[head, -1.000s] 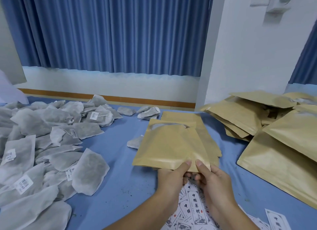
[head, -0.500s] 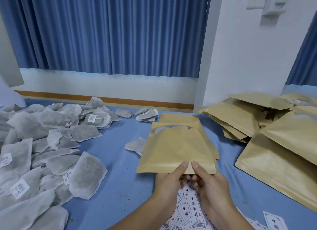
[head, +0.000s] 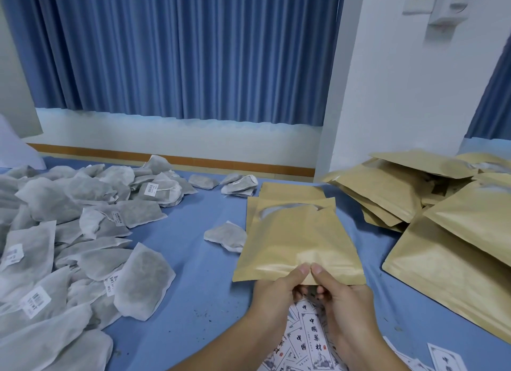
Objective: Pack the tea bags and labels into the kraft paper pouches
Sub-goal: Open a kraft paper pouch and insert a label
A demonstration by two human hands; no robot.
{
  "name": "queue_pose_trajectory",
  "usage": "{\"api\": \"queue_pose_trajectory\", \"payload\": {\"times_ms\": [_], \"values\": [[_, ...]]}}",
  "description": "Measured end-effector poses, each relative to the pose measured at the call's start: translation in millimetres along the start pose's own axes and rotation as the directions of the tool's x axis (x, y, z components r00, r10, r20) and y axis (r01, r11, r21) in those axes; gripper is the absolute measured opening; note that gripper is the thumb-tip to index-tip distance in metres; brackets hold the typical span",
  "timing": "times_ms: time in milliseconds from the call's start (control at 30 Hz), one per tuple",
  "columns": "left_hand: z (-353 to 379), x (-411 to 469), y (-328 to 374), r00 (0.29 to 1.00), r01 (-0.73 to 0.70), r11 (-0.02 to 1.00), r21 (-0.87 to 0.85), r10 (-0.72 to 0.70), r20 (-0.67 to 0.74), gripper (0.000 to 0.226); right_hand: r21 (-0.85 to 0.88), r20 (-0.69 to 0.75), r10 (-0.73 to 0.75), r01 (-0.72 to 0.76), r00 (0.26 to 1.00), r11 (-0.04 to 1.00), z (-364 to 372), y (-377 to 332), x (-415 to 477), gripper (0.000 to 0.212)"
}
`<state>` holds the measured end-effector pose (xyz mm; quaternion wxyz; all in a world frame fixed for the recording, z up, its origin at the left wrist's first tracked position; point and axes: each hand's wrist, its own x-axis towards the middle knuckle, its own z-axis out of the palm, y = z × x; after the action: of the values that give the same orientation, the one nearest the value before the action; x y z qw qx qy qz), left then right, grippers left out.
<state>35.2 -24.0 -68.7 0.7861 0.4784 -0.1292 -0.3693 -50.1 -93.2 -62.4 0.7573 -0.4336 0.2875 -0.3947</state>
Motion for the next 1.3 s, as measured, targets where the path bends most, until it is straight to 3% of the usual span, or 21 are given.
{"api": "queue_pose_trajectory", "payload": {"times_ms": [100,233,467,600,800,1067,1200,1300], "values": [[4.7,-1.9,-1.4,0.998,-0.054,0.998,-0.020,0.054,-0.022,0.031,0.017,-0.026,-0.053,0.054,0.998,0.998,-0.3,-0.3,-0.1,0.011],[1.6,2.9,0.7,0.992,-0.087,0.993,-0.084,0.078,-0.103,0.022,0.034,-0.114,-0.096,0.101,0.989,0.994,-5.4,-3.0,4.2,0.012],[3.1,-1.4,-0.9,0.996,-0.070,0.996,-0.050,0.067,-0.057,0.021,0.027,0.027,0.001,-0.002,1.000,1.000,-1.8,0.6,1.5,0.019],[0.8,-0.1,1.8,0.991,-0.065,0.991,-0.113,0.051,-0.122,0.023,0.031,0.014,-0.023,0.022,1.000,0.999,-3.2,-3.1,3.3,0.025],[3.0,-2.7,-3.1,0.992,-0.097,0.995,0.003,0.097,-0.077,0.024,0.024,0.041,0.037,-0.038,0.998,0.999,-1.9,-1.2,2.4,0.018],[2.5,-2.7,-2.0,0.991,-0.041,0.995,0.093,0.052,-0.121,0.040,-0.050,0.025,0.023,-0.022,0.999,0.999,-3.4,-5.4,5.2,0.022],[5.3,-4.1,-1.7,0.992,-0.045,0.998,0.037,0.049,-0.113,0.071,-0.020,0.074,0.015,-0.013,0.997,1.000,-2.2,-7.0,5.1,0.028],[4.8,-5.4,-1.3,0.987,-0.076,0.996,0.050,0.082,-0.135,0.066,0.016,-0.061,0.019,-0.018,0.998,1.000,-2.3,-9.4,5.7,0.031]]}}
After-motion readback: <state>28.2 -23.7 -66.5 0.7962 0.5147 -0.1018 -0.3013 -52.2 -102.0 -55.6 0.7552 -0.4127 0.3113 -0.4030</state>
